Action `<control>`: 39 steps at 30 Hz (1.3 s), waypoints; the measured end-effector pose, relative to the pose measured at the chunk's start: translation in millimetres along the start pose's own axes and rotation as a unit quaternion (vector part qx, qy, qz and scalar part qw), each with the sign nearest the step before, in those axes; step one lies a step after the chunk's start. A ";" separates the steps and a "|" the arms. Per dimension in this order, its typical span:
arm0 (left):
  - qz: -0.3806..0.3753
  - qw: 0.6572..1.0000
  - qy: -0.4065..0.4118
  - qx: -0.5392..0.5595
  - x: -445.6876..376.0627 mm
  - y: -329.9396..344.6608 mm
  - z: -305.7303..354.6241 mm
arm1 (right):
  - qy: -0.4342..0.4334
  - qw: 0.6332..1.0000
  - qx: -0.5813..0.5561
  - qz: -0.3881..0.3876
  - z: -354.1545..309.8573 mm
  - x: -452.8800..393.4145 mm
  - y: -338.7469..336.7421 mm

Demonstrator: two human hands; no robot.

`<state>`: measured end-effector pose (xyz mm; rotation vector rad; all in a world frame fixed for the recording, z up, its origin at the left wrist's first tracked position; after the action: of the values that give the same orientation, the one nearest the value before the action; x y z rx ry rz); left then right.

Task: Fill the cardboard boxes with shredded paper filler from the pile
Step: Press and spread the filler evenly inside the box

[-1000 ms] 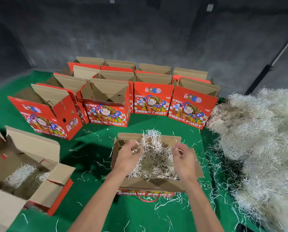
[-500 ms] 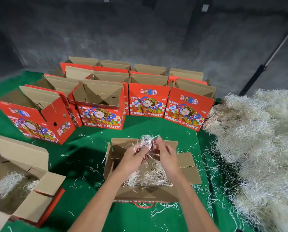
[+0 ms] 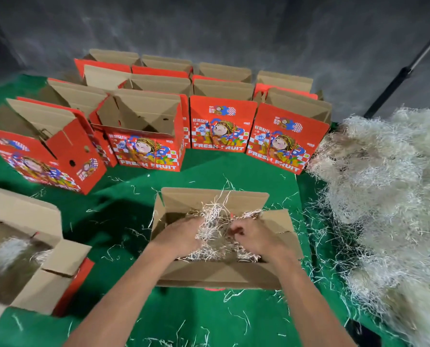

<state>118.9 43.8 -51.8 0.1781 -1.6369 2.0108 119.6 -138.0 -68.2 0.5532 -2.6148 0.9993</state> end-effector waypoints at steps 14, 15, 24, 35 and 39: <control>-0.146 0.966 0.058 -0.207 -66.4 66.8 8.7 | -0.084 0.955 0.273 -0.074 10.2 -40.5 61.4; -0.156 0.959 0.079 -0.223 -70.6 76.7 7.3 | -0.111 0.948 0.286 -0.081 10.2 -40.5 67.4; -0.129 0.911 -0.023 -0.392 -85.1 108.8 -35.7 | 0.140 0.933 0.308 -0.122 32.5 -66.7 73.5; -0.149 0.918 -0.046 -0.364 -84.2 91.0 -49.5 | 0.064 0.880 0.456 -0.116 51.0 -58.2 61.6; -0.139 0.950 -0.001 -0.281 -71.1 58.3 -21.9 | 0.040 0.906 0.393 -0.152 31.3 -50.2 52.4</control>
<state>156.2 34.6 -138.2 0.1855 -1.9864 1.2788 136.6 -111.0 -140.6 1.0221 -1.8764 1.8911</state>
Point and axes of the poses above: each hand's wrist, its own x-axis away from the middle knuckle, its own y-axis out of the palm, z = x × y, the point moved 8 cm from there along -x, towards the middle knuckle, and after that the axes turned 9 degrees about -x, right-handed, at the moved point
